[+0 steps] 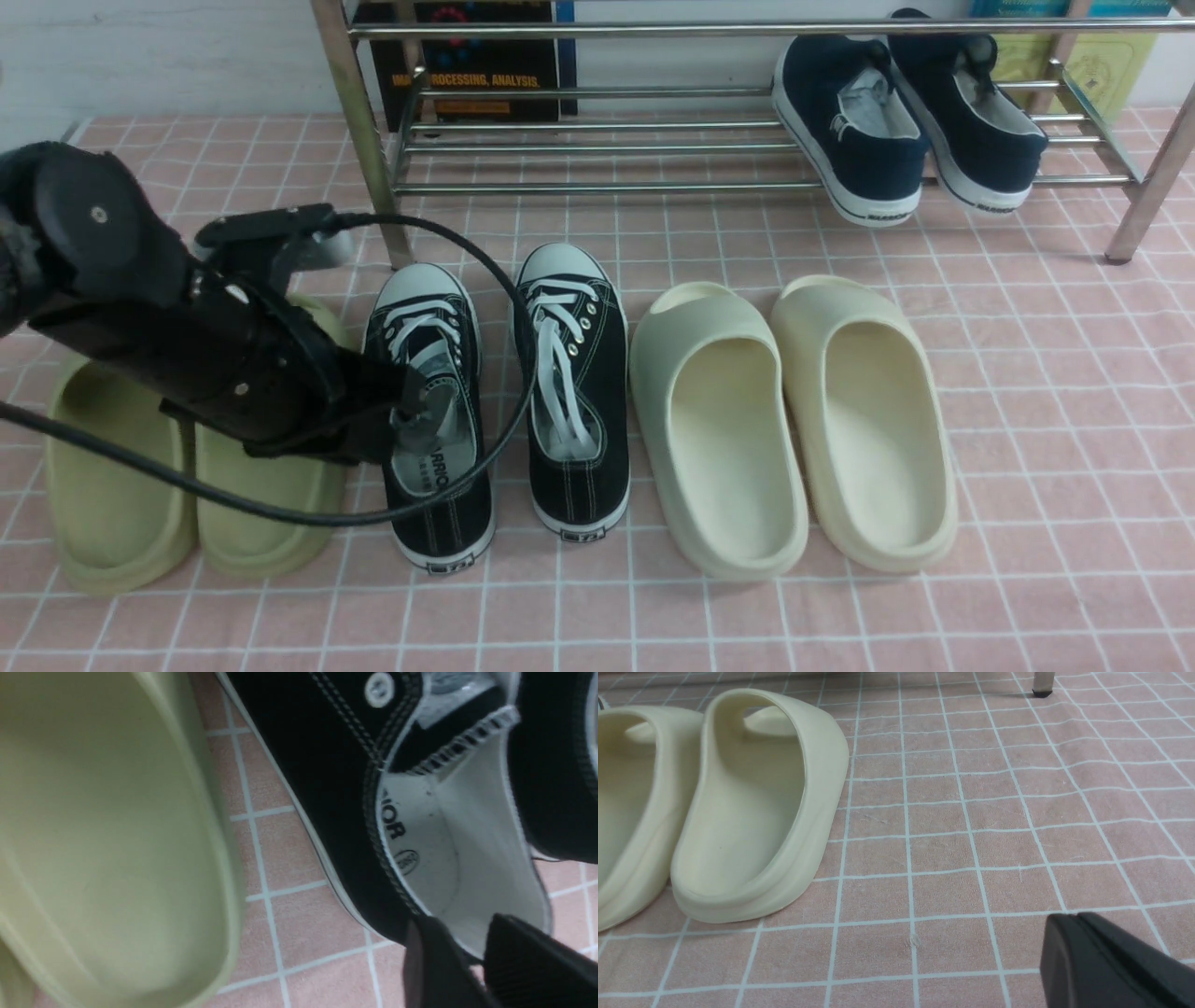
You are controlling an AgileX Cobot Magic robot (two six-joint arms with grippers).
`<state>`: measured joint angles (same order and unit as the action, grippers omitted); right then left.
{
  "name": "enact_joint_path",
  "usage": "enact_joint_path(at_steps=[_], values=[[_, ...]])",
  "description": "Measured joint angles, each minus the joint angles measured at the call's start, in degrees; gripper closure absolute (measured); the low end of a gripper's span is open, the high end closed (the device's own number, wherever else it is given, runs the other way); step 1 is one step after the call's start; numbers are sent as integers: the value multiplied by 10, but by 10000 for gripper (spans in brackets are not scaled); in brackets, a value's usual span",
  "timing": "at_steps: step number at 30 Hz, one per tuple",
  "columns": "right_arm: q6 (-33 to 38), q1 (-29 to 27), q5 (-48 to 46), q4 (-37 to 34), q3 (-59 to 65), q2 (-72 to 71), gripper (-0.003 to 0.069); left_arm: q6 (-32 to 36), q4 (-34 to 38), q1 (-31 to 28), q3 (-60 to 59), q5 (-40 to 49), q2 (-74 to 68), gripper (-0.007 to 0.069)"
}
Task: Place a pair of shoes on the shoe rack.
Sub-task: Use the left arm to grab the shoe closest to it
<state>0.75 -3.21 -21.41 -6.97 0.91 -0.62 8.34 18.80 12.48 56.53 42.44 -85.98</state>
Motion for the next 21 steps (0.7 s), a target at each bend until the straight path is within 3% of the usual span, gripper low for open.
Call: enact_joint_path(at_steps=[5, 9, 12, 17, 21], values=[[0, 0, 0, 0, 0, 0, 669, 0, 8, 0, 1, -54, -42, 175], [0, 0, 0, 0, 0, 0, 669, 0, 26, 0, 2, -93, -71, 127], [0, 0, 0, 0, 0, 0, 669, 0, 33, 0, 2, -111, -102, 174], [0, 0, 0, 0, 0, 0, 669, -1, 23, 0, 9, -115, -129, 494], [0, 0, 0, 0, 0, 0, 669, -11, 20, -1, 30, -71, -117, 596]])
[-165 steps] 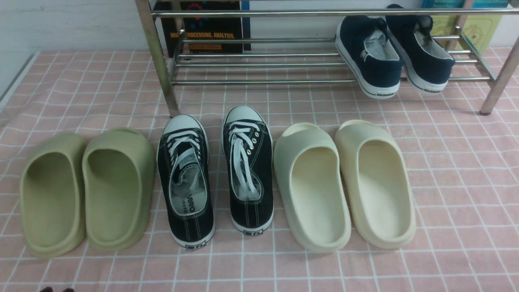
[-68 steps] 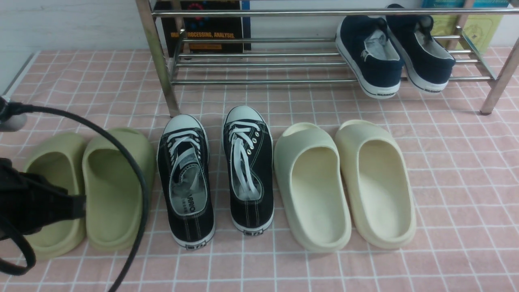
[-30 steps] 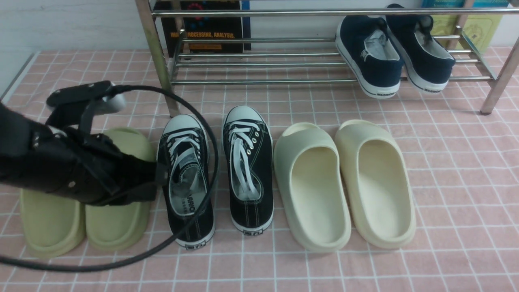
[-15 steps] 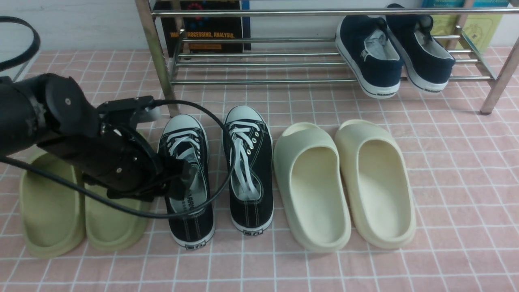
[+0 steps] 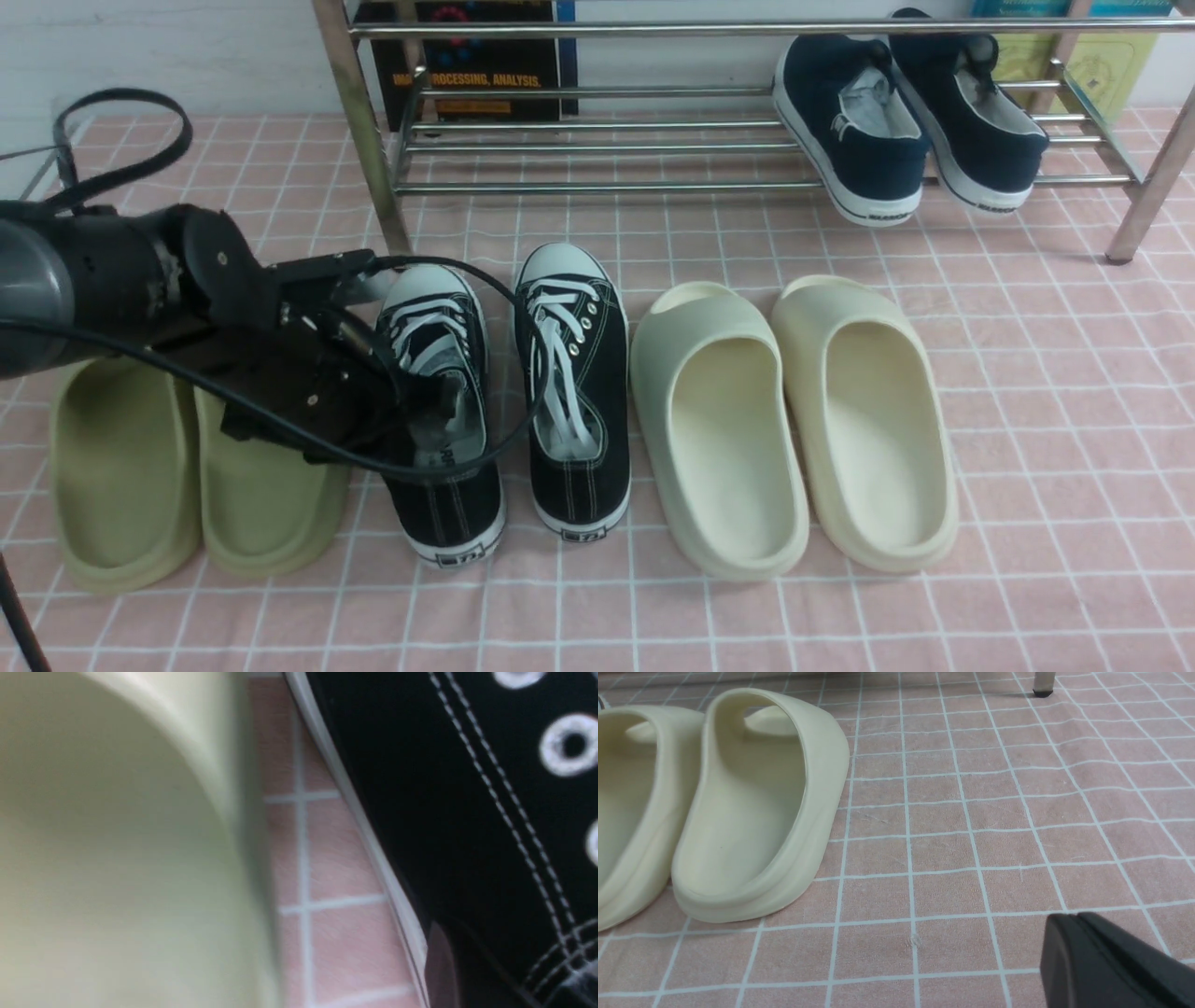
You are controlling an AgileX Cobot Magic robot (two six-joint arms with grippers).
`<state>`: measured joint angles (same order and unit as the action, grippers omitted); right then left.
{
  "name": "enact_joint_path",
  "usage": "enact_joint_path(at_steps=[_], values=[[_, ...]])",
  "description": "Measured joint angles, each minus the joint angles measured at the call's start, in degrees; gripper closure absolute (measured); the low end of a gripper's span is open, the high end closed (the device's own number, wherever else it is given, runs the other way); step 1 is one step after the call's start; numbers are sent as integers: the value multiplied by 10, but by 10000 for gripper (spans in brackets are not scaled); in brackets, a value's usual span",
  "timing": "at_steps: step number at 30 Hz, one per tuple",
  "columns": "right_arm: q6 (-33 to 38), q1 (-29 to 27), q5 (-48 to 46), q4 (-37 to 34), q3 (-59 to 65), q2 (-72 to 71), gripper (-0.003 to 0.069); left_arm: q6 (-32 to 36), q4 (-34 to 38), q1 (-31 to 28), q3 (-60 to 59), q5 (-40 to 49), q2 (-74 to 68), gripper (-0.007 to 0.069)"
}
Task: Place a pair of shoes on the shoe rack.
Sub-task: Use the left arm to grab the shoe closest to it, then use the left arm to put a shoe into the shoe rack
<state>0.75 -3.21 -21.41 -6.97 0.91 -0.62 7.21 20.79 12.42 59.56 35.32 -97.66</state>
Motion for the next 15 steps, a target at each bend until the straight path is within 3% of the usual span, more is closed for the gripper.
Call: enact_joint_path(at_steps=[7, 15], values=[[0, 0, 0, 0, 0, 0, 666, -45, -7, 1, 97, 101, 45, 613], [0, 0, 0, 0, 0, 0, 662, -48, -7, 2, 223, 108, -11, 615]])
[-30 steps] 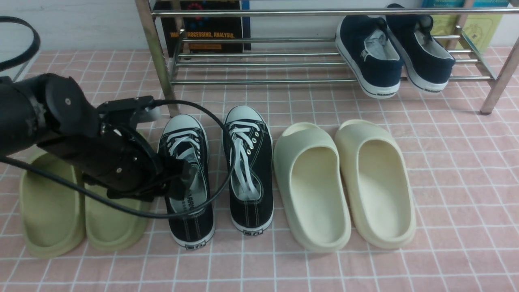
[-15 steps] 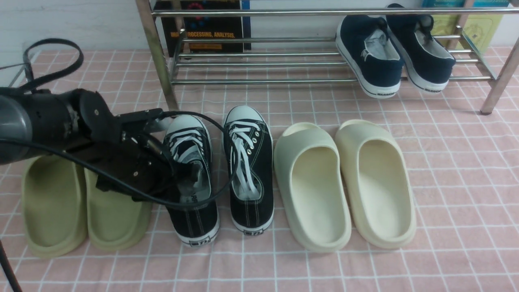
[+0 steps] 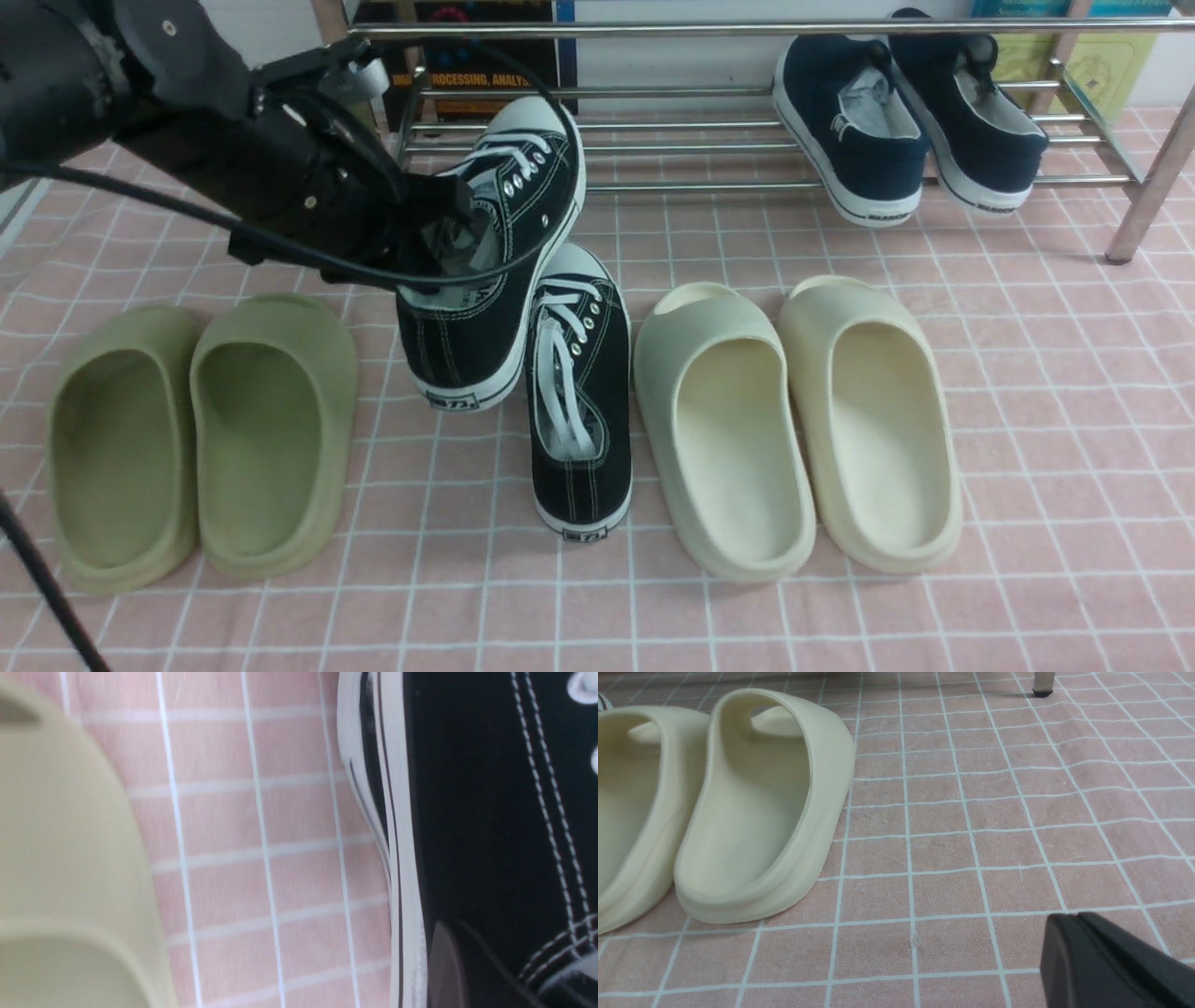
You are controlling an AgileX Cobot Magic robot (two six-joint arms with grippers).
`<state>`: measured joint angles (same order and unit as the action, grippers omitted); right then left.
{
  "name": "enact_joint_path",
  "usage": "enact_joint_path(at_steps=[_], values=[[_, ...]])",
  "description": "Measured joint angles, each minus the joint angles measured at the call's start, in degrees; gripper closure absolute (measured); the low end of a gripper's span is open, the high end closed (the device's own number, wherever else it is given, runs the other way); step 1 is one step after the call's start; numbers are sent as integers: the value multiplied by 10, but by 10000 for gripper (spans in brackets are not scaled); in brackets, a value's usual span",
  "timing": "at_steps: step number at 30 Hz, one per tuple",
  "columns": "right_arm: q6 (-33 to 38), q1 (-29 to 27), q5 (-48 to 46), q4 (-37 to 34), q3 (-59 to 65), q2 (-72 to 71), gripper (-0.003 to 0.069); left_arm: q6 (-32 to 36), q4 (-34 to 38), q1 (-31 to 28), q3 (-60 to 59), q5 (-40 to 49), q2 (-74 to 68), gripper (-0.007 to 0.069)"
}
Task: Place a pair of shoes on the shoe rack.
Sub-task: Use the left arm to put a shoe into the shoe rack
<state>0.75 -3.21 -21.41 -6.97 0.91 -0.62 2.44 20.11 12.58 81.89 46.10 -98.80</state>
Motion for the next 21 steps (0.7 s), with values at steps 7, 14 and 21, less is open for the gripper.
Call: enact_joint_path(at_steps=[7, 14, 21], values=[[0, 0, 0, 0, 0, 0, 657, -1, -8, 0, 129, 4, -120, 615], [0, 0, 0, 0, 0, 0, 650, -5, -20, 1, 285, -35, -241, 615], [0, 0, 0, 0, 0, 0, 647, -39, -30, 5, 338, -82, -288, 613]])
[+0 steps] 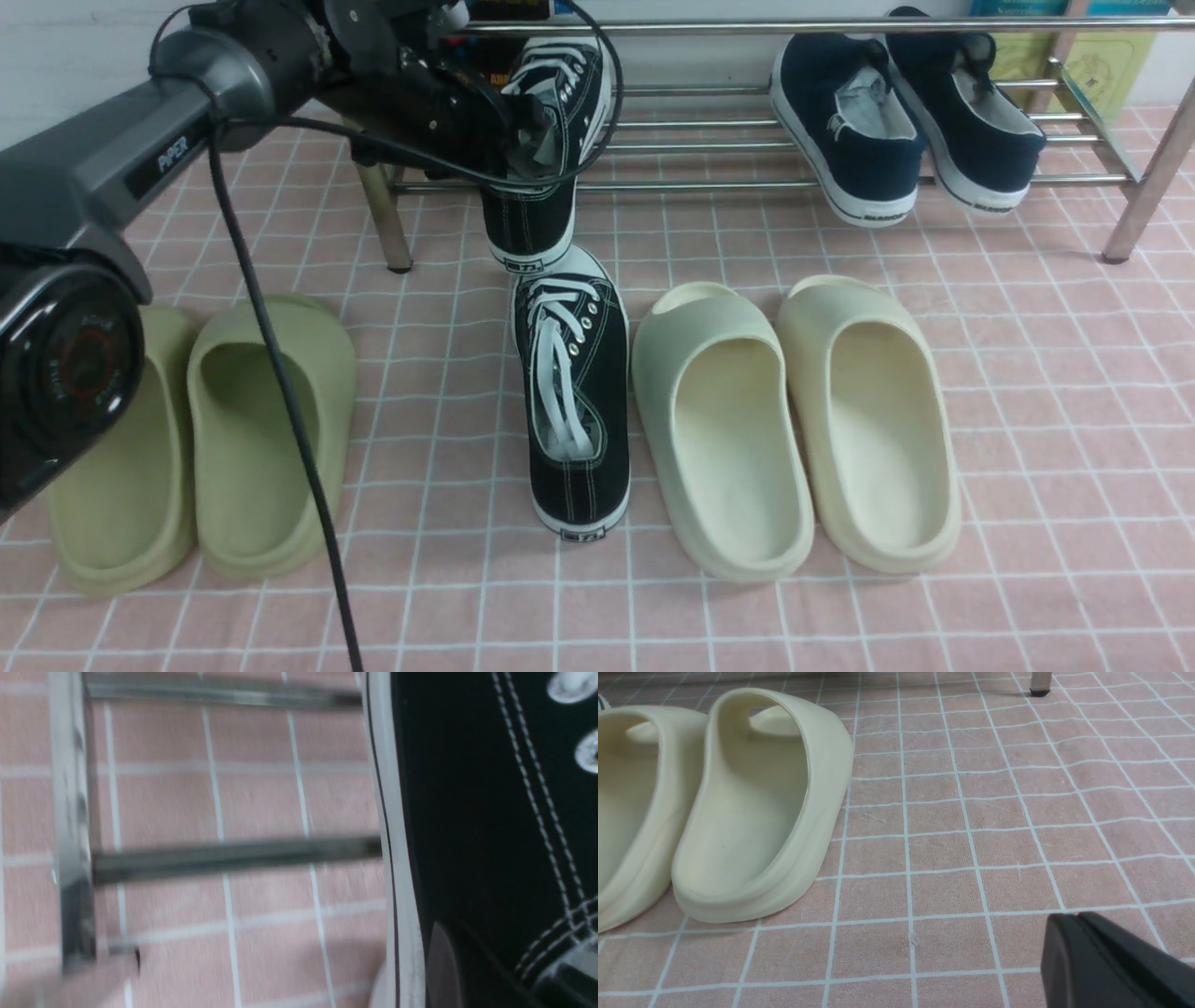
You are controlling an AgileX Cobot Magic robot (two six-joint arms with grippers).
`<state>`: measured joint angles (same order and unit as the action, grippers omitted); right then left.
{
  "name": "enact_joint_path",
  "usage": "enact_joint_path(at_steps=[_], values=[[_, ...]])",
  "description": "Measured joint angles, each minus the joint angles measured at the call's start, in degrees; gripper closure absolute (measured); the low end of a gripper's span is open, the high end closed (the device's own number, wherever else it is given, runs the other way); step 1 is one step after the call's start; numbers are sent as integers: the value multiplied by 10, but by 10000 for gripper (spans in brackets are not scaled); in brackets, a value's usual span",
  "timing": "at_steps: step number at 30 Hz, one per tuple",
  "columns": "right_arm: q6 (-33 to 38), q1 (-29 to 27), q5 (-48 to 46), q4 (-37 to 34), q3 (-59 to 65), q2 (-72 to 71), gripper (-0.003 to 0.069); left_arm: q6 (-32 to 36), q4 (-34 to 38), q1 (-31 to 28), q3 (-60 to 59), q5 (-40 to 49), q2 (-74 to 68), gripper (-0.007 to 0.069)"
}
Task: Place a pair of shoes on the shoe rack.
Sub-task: Use the left arm to put a shoe into the shoe rack
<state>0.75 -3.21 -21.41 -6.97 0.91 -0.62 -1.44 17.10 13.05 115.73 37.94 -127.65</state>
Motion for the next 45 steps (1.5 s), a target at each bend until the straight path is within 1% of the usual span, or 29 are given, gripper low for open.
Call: enact_joint_path(at_steps=[2, 7, 9, 12, 14, 15, 17, 19, 21, 23, 25, 26, 27, 29, 30, 32, 34, 37, 40, 42, 45], values=[[0, 0, 0, 0, 0, 0, 645, -5, -7, 0, 1, -26, -7, 612], [0, 0, 0, 0, 0, 0, 641, -11, -13, 1, 1, -38, -9, 609], [0, 0, 0, 0, 0, 0, 641, -12, -13, 2, 1, -41, -9, 599], [0, 0, 0, 0, 0, 0, 639, -18, -11, 2, 2, -58, -9, 565], [0, 0, 0, 0, 0, 0, 637, -20, -10, 0, 5, -76, -9, 484], [0, 0, 0, 0, 0, 0, 636, -20, -10, 0, 5, -76, -9, 459], [0, 0, 0, 0, 0, 0, 631, -20, -8, 0, 5, -76, -9, 363], [0, 0, 0, 0, 0, 0, 629, -20, 9, 0, 5, -74, -9, 262], [0, 0, 0, 0, 0, 0, 628, -19, 35, 0, 5, -64, -9, 202], [0, 0, 0, 0, 0, 0, 624, -8, 65, -1, 7, -51, -9, 166], [0, 0, 0, 0, 0, 0, 621, 6, 94, -3, 10, -31, -9, 156], [0, 0, 0, 0, 0, 0, 621, 7, 97, -3, 10, -25, -9, 156], [0, 0, 0, 0, 0, 0, 619, 24, 121, -4, 10, -7, -9, 160], [0, 0, 0, 0, 0, 0, 616, 41, 136, -6, 10, 7, -9, 172], [0, 0, 0, 0, 0, 0, 612, 57, 151, -6, 10, 18, -9, 194], [0, 0, 0, 0, 0, 0, 610, 68, 163, -6, 10, 21, -9, 218], [0, 0, 0, 0, 0, 0, 605, 79, 181, -6, 10, 23, -9, 279], [0, 0, 0, 0, 0, 0, 599, 81, 186, -6, 10, 23, -9, 301], [0, 0, 0, 0, 0, 0, 596, 81, 186, -6, 10, 24, -9, 285], [0, 0, 0, 0, 0, 0, 591, 82, 186, -6, 10, 34, -9, 239], [0, 0, 0, 0, 0, 0, 589, 82, 186, -6, 10, 58, -5, 197]])
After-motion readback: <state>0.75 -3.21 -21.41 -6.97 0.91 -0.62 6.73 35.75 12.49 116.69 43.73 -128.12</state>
